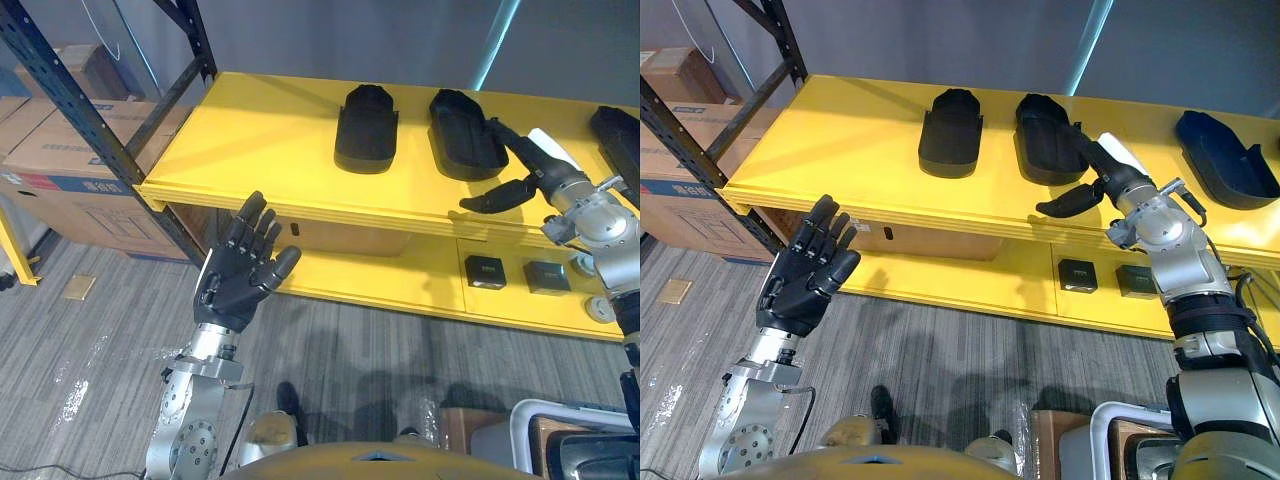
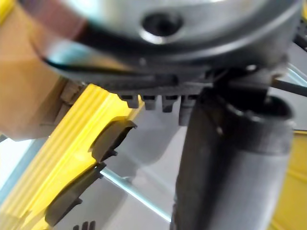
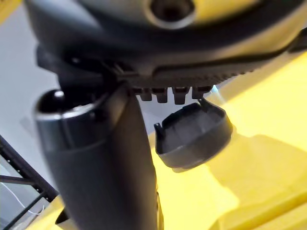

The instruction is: Walk over and take three plastic housings, then place them on the shelf

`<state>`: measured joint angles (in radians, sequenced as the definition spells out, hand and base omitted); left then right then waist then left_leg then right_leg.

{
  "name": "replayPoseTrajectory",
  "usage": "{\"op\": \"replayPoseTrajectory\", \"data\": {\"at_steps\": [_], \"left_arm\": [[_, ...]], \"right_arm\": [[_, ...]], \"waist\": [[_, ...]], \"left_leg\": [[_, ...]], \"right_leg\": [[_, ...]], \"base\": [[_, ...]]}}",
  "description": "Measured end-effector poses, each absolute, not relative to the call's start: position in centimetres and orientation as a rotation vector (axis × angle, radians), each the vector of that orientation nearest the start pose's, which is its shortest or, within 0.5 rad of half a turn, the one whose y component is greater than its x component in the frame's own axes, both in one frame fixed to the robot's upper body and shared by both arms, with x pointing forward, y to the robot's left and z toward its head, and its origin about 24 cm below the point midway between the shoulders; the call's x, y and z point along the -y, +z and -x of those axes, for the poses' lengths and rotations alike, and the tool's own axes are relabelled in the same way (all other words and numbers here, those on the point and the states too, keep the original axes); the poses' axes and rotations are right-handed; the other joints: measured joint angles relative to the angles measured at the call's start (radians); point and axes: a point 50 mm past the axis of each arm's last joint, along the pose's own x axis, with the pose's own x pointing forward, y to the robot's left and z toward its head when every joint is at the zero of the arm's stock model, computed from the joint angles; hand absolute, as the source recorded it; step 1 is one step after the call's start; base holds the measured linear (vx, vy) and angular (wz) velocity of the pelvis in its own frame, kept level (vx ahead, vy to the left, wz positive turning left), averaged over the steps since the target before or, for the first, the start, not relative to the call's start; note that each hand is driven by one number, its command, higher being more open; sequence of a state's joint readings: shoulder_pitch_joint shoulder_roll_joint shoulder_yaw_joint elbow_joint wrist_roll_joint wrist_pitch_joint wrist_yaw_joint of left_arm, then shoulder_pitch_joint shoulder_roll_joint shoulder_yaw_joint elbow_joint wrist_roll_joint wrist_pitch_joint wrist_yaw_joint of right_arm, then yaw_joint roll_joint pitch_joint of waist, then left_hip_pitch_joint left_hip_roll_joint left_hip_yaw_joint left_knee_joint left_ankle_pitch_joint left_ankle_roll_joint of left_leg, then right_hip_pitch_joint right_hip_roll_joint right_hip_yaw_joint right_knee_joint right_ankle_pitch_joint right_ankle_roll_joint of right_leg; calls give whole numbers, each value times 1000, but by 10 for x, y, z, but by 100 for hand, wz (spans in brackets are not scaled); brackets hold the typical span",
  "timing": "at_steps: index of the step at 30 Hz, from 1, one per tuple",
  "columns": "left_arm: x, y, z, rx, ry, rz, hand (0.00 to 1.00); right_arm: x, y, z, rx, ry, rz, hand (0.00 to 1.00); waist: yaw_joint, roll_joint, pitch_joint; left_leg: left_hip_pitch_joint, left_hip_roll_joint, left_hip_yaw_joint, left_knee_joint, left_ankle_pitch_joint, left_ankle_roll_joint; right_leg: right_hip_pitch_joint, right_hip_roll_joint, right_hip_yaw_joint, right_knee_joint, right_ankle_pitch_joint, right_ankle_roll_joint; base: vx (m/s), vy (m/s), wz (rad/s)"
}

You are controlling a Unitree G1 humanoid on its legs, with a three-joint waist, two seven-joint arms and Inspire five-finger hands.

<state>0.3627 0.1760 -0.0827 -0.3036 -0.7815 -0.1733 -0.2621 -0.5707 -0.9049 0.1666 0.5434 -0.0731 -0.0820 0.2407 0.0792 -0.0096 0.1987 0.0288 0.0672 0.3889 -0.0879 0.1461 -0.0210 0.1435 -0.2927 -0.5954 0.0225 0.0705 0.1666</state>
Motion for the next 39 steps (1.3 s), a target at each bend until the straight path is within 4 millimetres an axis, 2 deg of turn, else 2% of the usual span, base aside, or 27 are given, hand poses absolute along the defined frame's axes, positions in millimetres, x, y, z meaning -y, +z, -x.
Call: {"op": "replayPoseTrajectory", "data": {"at_steps": [6,10,16,39], "left_arm": [[-171,55,-180,163,-203,607,100],[-172,48,-180,136,-192,608,100],[-172,49,-180,137,-193,608,100],[-172,49,-180,140,-198,607,100]], "right_arm": [[319,154,-333,-147,102,966,100],[317,155,-336,-156,119,971,100],[320,149,-336,-210,139,979,100],[325,157,-336,-298,218,1006,100]], "waist": [[1,-10,6],[1,-8,15],[23,-13,27],[29,-14,27]], "left_leg": [[16,0,2,-1,0,-1],[15,2,1,-1,-1,-1],[14,5,0,-1,1,-1],[19,15,3,-1,13,-6]], "right_leg": [[15,1,2,-5,2,0],[14,2,2,-7,-1,-6],[15,6,1,-8,0,-7],[20,15,2,-11,7,-11]], "base": [[-2,5,-2],[-6,2,-1],[0,0,0],[2,1,0]]}}
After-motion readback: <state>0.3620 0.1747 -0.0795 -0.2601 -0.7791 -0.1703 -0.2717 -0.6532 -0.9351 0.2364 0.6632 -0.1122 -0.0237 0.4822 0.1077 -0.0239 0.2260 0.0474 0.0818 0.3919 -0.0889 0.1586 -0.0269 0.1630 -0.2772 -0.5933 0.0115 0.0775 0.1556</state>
